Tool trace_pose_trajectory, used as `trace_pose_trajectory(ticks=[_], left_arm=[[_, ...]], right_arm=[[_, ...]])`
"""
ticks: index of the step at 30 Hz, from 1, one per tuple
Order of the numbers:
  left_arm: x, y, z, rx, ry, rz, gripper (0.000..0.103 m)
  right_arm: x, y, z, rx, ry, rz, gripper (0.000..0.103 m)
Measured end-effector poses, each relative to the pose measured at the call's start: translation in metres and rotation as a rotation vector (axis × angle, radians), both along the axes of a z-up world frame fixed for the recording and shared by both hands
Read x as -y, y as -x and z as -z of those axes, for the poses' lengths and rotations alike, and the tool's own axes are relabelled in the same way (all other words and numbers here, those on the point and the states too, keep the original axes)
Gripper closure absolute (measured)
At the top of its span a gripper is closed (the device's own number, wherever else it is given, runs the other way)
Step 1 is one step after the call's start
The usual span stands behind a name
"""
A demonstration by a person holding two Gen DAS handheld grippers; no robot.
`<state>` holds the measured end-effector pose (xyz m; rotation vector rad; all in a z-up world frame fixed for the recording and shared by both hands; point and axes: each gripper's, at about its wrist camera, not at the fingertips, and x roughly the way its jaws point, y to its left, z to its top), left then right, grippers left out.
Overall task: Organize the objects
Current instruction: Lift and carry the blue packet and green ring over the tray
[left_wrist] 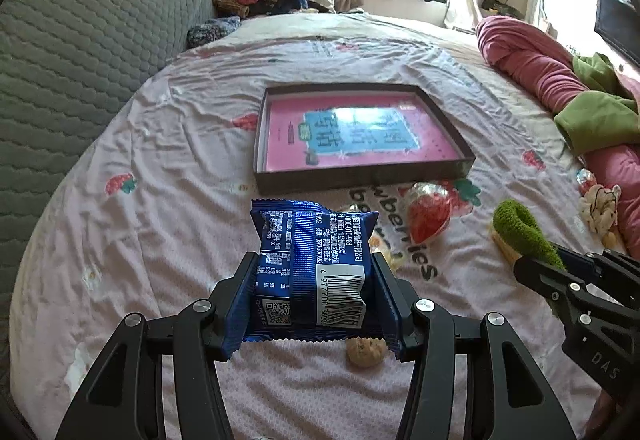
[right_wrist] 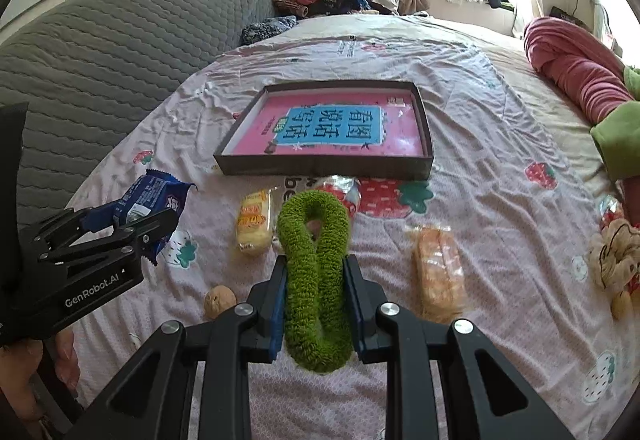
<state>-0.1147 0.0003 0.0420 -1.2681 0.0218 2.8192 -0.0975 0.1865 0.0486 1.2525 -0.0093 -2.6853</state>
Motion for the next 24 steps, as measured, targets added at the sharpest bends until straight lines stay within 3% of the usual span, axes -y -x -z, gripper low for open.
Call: trace_pose_trajectory(ticks=[24], left_arm=[[-0.016, 0.054, -0.055, -0.076, 0.01, -0.016, 0.047]], right_arm=[[0.003, 0.048, -0.057, -0.087, 0.011, -0.008, 0.077]])
